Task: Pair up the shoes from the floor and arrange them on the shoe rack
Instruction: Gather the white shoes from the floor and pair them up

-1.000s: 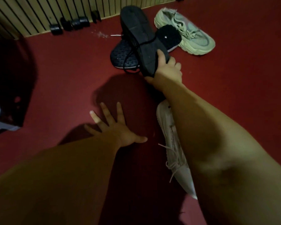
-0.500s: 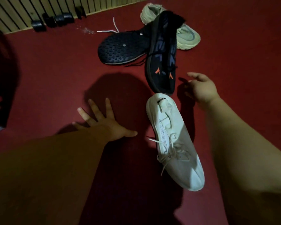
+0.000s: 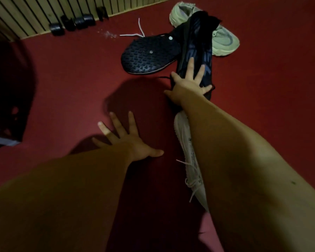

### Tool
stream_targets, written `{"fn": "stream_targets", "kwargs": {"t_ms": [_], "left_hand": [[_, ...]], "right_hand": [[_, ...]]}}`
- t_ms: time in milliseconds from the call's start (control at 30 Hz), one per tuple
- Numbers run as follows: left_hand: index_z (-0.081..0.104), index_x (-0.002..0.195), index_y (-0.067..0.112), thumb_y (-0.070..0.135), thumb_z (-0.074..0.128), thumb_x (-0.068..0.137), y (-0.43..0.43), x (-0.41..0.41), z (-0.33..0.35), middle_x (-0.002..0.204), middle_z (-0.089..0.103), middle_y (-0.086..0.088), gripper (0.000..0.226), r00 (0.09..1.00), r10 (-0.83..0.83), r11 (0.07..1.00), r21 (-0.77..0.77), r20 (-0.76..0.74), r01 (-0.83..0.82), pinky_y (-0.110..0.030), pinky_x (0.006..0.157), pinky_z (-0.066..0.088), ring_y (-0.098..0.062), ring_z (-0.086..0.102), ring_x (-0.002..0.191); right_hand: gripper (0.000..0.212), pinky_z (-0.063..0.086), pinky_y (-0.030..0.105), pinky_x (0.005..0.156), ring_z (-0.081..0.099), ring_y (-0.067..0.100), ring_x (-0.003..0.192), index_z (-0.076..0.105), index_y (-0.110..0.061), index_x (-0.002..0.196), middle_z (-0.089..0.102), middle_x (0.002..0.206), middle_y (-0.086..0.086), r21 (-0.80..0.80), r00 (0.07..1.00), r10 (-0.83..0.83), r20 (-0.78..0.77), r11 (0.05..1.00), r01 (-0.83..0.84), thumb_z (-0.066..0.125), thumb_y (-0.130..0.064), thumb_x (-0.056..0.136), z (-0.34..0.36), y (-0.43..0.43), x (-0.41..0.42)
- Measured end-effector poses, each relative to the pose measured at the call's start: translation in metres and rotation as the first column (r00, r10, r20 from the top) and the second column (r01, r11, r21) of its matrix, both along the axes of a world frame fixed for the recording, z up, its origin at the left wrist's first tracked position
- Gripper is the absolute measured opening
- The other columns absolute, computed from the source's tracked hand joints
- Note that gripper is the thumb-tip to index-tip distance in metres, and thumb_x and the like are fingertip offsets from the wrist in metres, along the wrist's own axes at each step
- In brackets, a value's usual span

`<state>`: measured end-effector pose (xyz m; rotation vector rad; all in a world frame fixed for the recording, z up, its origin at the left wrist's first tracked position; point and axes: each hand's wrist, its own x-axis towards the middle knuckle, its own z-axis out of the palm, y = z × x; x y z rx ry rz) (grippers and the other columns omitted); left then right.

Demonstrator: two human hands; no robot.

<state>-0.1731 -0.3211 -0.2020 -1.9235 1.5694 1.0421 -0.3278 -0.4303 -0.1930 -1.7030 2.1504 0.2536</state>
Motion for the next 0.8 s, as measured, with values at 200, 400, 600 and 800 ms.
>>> {"fn": "stream_targets", "kwargs": {"t_ms": [200, 400, 600, 800], "left_hand": [[-0.042, 0.133, 0.036, 0.081, 0.064, 0.053, 0.0, 0.001, 0.0, 0.135, -0.055, -0.009, 0.14, 0.999, 0.012, 1.0, -0.006, -0.031, -0.012, -0.069, 0.102, -0.012, -0.044, -0.04, 0.129], [0.023, 0.148, 0.028, 0.084, 0.026, 0.073, -0.007, 0.039, -0.013, 0.155, 0.013, -0.016, 0.094, 1.0, -0.022, 0.835, -0.55, -0.016, 0.01, -0.053, 0.113, 0.008, -0.035, 0.011, 0.142], [-0.002, 0.15, 0.037, 0.083, 0.007, 0.076, -0.047, 0.087, -0.041, 0.159, -0.011, 0.003, 0.088, 0.98, -0.007, 0.783, -0.608, 0.2, 0.13, -0.053, 0.114, -0.01, -0.032, -0.014, 0.144], [0.001, 0.15, 0.037, 0.083, 0.007, 0.077, -0.045, 0.087, -0.043, 0.16, -0.006, 0.002, 0.087, 0.979, 0.012, 0.75, -0.649, 0.202, 0.125, -0.055, 0.115, -0.007, -0.033, -0.009, 0.145]], "right_hand": [[0.079, 0.028, 0.062, 0.104, -0.005, 0.04, 0.142, 0.009, -0.042, 0.148, -0.028, 0.154, 0.004, -0.071, 0.987, -0.141, -0.08, 0.988, 0.136, 0.038, 0.0, 0.088, 0.002, 0.011, -0.016], [0.076, 0.014, 0.068, 0.107, -0.018, 0.042, 0.14, 0.003, -0.039, 0.149, -0.035, 0.151, 0.006, 0.14, 0.962, -0.248, -0.112, 0.955, 0.262, 0.044, -0.012, 0.091, 0.003, 0.025, -0.012], [0.076, -0.01, 0.061, 0.109, -0.017, 0.042, 0.141, 0.012, -0.035, 0.149, -0.015, 0.157, 0.012, -0.308, 0.962, 0.055, -0.267, 0.941, -0.139, 0.048, -0.015, 0.085, -0.005, 0.004, 0.014], [0.095, -0.011, 0.058, 0.112, -0.016, 0.03, 0.144, -0.005, -0.034, 0.149, -0.009, 0.159, 0.005, -0.102, 0.896, 0.416, -0.158, 0.895, -0.433, 0.063, -0.027, 0.084, 0.017, -0.091, 0.075]]}}
